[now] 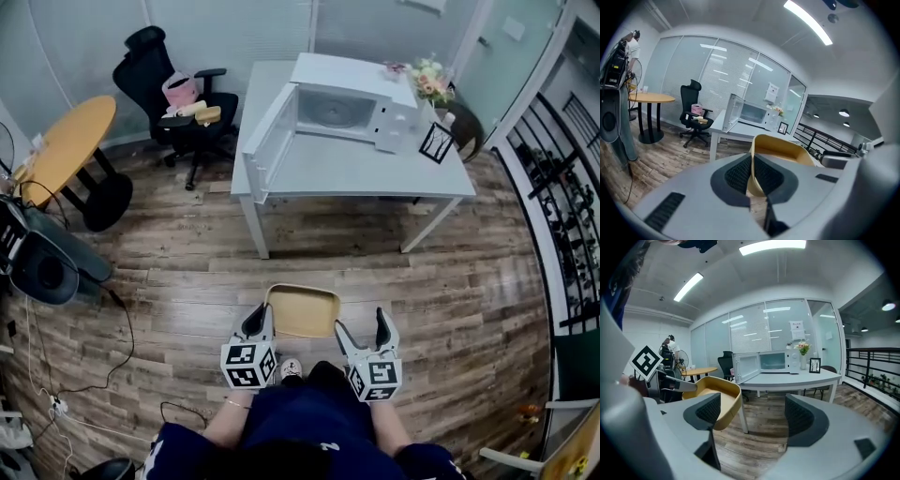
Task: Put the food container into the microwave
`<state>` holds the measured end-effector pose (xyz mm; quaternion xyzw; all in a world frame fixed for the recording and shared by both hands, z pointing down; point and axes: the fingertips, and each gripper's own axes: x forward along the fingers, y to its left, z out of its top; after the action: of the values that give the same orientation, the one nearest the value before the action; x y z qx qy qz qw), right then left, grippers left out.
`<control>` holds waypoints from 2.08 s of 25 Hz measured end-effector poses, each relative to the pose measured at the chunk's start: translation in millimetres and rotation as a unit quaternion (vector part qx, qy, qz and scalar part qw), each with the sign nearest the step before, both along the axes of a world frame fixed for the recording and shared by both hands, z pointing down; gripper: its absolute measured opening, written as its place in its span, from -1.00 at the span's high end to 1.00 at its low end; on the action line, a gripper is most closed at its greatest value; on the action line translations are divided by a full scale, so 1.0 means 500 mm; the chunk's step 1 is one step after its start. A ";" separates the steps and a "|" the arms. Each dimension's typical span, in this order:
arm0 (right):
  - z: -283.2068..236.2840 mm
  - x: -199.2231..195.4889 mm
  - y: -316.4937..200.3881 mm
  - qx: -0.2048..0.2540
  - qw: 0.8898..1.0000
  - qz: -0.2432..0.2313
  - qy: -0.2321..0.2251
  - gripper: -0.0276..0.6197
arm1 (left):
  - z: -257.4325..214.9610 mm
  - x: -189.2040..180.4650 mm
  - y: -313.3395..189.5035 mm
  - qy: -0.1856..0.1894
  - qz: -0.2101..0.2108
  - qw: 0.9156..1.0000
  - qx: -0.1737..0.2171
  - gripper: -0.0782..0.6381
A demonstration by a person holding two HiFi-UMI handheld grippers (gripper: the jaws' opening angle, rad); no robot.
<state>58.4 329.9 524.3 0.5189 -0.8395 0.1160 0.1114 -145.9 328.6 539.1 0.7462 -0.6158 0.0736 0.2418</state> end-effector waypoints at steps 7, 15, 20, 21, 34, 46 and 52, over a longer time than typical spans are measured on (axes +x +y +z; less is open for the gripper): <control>0.040 -0.006 0.023 -0.039 0.999 0.010 -0.009 -0.35 | 0.025 -0.015 -0.007 0.004 0.010 1.000 -0.020 0.73; 0.053 -0.022 -0.056 -0.043 0.999 -0.012 -0.012 -0.30 | 0.034 -0.024 -0.062 -0.003 -0.002 1.000 -0.021 0.73; 0.050 -0.032 -0.132 -0.041 0.999 -0.033 -0.012 -0.24 | 0.026 -0.032 -0.122 -0.008 -0.018 1.000 -0.019 0.73; 0.050 -0.030 -0.150 -0.040 0.999 -0.034 -0.011 -0.24 | 0.024 -0.031 -0.137 -0.010 -0.020 1.000 -0.018 0.73; 0.038 0.006 -0.406 -0.023 0.998 -0.064 -0.012 -0.24 | 0.011 0.007 -0.333 -0.012 -0.062 0.998 -0.010 0.73; 0.056 0.009 -0.541 -0.032 0.995 -0.097 -0.018 -0.24 | 0.027 0.025 -0.439 -0.013 -0.088 0.996 -0.018 0.73; 0.051 0.033 -0.564 -0.038 0.996 -0.081 -0.025 -0.22 | 0.035 0.056 -0.471 -0.011 -0.069 0.997 -0.027 0.73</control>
<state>74.7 47.6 550.0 0.4412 -0.8765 0.1515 0.1187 -117.8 93.0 556.5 0.6944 -0.6662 0.0809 0.2595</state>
